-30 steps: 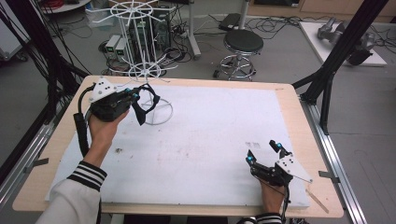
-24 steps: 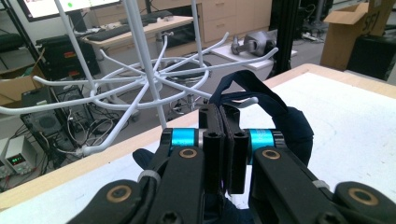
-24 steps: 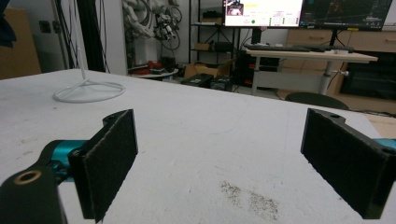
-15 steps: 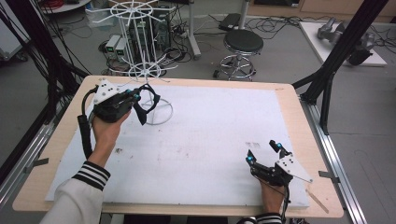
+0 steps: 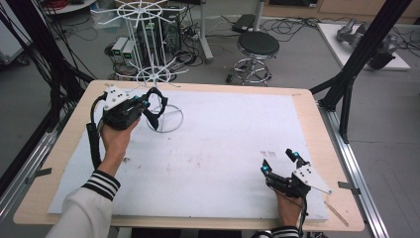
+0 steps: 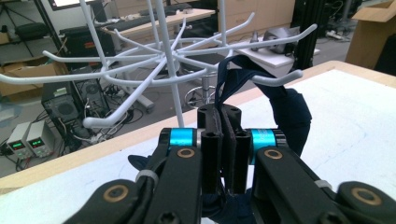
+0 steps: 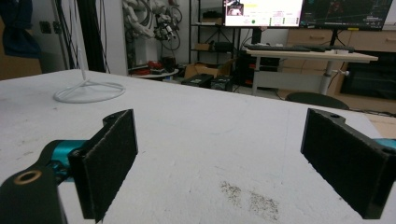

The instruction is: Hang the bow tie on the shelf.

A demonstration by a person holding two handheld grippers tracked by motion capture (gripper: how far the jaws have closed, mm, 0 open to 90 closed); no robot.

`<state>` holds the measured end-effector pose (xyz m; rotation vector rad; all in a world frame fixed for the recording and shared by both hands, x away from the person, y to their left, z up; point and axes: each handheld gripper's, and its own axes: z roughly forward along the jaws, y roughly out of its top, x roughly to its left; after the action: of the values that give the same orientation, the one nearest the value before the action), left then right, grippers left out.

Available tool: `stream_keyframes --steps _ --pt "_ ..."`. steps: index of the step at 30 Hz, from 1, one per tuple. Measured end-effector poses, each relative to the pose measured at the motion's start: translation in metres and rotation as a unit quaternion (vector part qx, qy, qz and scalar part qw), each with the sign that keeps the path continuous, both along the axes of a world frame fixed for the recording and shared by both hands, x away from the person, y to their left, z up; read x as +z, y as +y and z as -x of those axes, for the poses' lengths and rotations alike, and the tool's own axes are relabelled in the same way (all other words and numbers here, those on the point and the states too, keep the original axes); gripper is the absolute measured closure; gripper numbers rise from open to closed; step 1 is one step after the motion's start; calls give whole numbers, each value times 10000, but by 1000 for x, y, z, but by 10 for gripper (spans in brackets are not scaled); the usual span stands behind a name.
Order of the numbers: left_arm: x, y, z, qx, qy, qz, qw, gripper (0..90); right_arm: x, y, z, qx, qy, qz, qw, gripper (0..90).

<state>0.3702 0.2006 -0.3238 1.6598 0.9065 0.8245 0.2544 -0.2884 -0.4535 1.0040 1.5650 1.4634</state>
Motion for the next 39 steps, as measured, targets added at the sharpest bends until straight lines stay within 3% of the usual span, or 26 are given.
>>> stream_keyframes --steps 6,11,15,17,22,26,28,31,34,39 --pt "-4 1 0 69 15 -41 10000 843 0 0 0 1 -4 -8 10000 100" --pt "-8 2 3 96 -10 -125 9999 739 0 0 0 4 -5 -2 10000 100" --pt "-14 5 5 154 23 -133 9998 511 0 0 0 7 -9 -4 10000 100" --pt "-18 7 7 164 -60 -101 9998 389 0 0 0 19 -5 -19 10000 100" --pt "-28 19 11 -114 -50 114 9999 186 0 -1 1 18 -24 -51 10000 100" --pt "-42 32 22 -391 -260 257 9986 169 0 -1 1 36 -26 -52 10000 100" --pt "-53 41 29 -650 -418 431 9961 164 0 -1 1 38 -29 -49 10000 100" --pt "-74 54 43 -850 -529 664 9928 161 0 -1 1 42 -49 -42 10000 100" --pt "-92 66 58 -935 -650 777 9905 160 0 0 1 31 -56 -21 10000 100" --pt "-117 82 74 -944 -660 882 9894 160 0 0 1 21 -44 -37 10000 100"
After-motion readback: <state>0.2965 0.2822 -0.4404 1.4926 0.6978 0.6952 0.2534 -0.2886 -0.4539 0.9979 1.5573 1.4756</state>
